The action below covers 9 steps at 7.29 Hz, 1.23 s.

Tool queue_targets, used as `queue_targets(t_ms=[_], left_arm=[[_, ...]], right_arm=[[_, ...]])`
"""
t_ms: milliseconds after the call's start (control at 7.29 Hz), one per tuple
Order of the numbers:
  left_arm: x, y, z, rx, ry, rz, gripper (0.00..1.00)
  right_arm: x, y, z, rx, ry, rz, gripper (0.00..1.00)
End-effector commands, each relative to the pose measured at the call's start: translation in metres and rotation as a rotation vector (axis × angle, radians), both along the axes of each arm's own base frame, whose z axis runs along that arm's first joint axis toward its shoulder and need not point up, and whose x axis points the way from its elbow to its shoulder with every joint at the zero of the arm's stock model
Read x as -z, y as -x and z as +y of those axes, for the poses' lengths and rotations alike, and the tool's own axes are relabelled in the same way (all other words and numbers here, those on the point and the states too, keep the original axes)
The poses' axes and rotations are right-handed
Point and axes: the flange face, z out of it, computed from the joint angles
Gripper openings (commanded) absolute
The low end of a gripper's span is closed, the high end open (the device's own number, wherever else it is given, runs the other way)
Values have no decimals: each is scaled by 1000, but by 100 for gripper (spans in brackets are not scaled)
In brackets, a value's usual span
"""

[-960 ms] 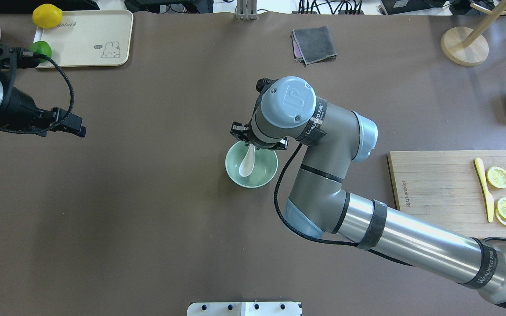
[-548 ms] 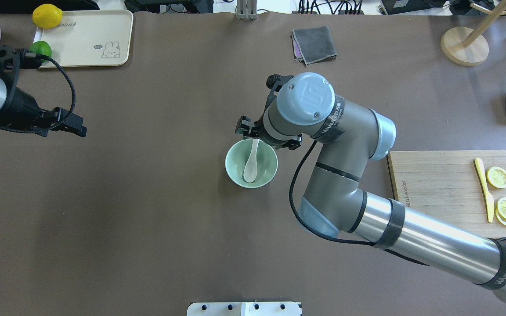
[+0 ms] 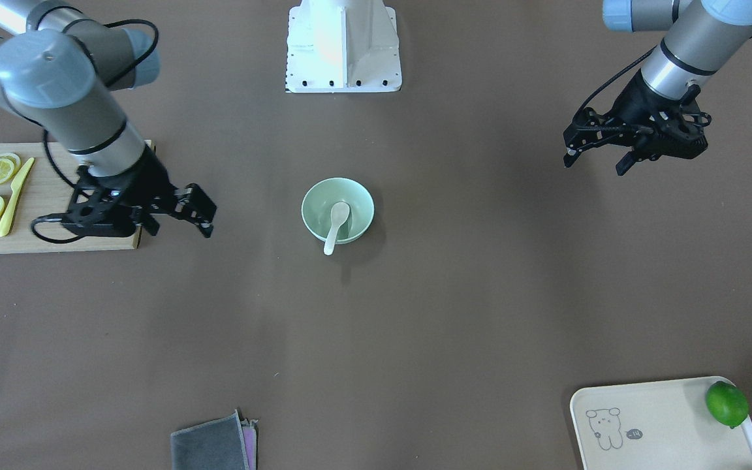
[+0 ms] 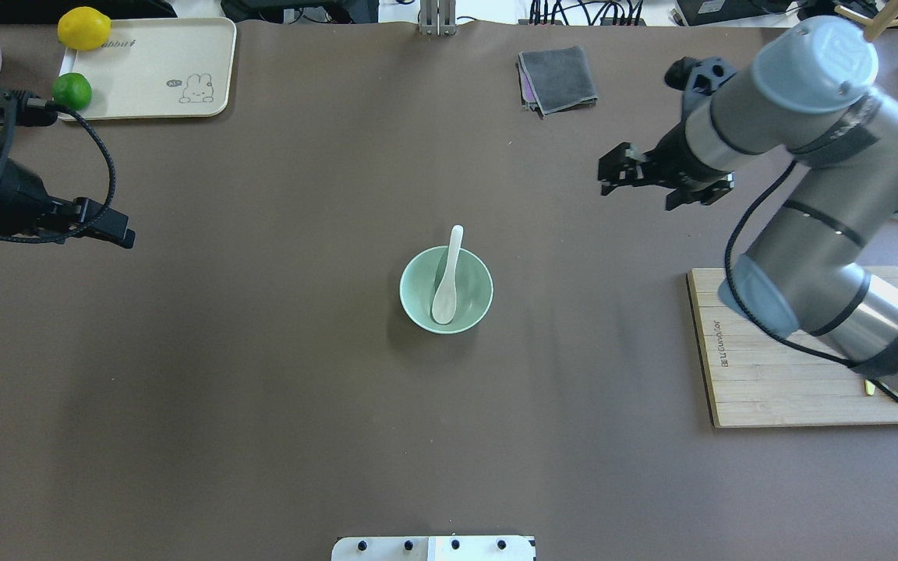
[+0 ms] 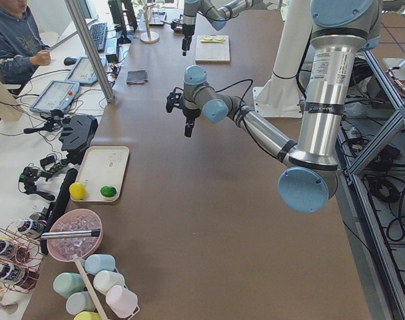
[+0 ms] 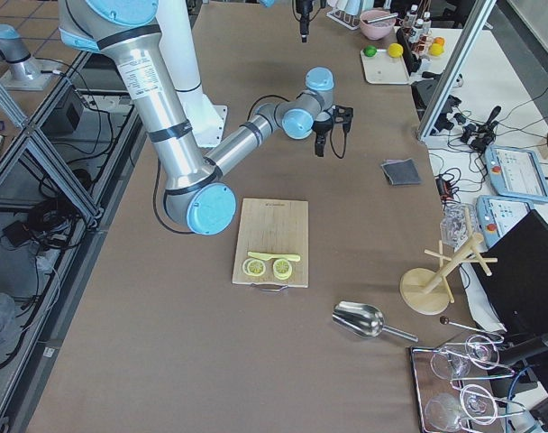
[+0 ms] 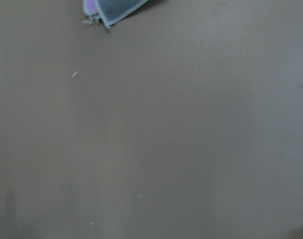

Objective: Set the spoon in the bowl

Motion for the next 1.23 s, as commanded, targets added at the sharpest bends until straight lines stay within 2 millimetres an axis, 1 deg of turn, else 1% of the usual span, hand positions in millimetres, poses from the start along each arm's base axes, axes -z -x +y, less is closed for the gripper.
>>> queue_targets(t_ms=[0, 137, 274, 411, 685, 823, 960, 1097], left_arm=[[-5, 65, 32, -45, 19, 75, 98], [-69, 139, 11, -57, -18, 56, 98], [-124, 175, -4, -61, -33, 11, 98], [-147, 182, -10, -44, -6, -23, 98], [-216, 217, -19, -70, -4, -72, 98], [-243, 244, -18, -69, -19, -88, 98], [-256, 256, -17, -83, -41, -97, 98], [-262, 259, -13, -89, -43, -111, 98]], right_arm=[[-68, -130, -14, 8, -26, 23, 100], [-115, -176, -3, 93, -64, 35, 100], [-146, -204, 1, 145, -117, 72, 100], [-166, -233, 5, 175, -141, 103, 100], [-195, -283, 2, 228, -138, 126, 100], [-211, -311, 1, 250, -155, 117, 100], [-237, -332, 1, 278, -169, 128, 100], [-265, -354, 1, 296, -178, 141, 100]])
